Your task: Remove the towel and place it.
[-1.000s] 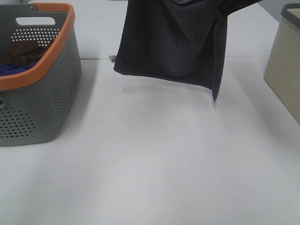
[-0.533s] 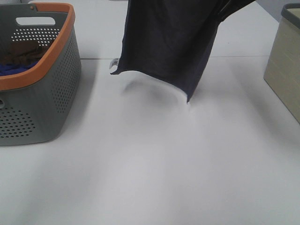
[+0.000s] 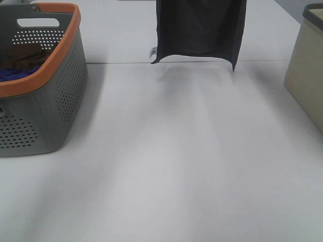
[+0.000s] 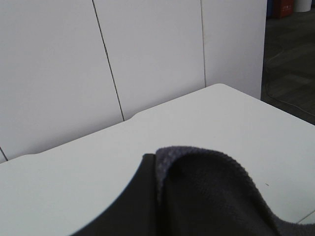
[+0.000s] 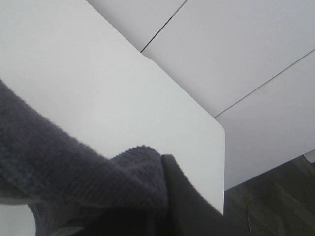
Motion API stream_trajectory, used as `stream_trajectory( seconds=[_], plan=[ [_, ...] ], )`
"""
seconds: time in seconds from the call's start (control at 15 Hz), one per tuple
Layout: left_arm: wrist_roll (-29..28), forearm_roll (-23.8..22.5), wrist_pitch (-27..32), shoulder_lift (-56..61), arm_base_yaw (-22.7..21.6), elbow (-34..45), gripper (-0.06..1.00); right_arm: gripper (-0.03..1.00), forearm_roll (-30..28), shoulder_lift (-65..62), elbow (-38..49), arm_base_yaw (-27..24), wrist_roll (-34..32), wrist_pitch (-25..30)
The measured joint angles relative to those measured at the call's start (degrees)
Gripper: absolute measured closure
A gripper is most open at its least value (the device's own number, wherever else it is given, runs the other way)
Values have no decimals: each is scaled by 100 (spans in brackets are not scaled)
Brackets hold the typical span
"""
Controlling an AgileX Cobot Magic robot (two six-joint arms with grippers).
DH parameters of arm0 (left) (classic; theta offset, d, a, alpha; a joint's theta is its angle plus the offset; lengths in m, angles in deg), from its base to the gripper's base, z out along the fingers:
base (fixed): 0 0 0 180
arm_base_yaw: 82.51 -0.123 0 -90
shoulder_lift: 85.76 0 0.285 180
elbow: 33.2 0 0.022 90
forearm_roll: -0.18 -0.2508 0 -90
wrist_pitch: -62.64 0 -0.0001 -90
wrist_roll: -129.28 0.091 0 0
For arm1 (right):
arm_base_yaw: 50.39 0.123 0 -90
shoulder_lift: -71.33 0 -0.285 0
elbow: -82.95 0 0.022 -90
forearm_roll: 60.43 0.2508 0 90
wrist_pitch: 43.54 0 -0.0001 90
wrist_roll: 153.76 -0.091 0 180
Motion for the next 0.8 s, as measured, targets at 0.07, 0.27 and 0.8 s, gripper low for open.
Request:
stream_trajectory(
  seconds=[0.07, 0.27, 0.8],
  plan=[
    [0, -6, -212, -120, -63, 0, 94, 97, 0, 246, -246, -86, 0, -166],
    [0, -23, -269, -395, -166, 0, 94, 97, 92, 934, -573, -269, -11, -504],
    [607, 1564, 3484, -619, -69, 0, 94, 97, 4349, 1197, -573, -178, 1306, 3759]
  ],
)
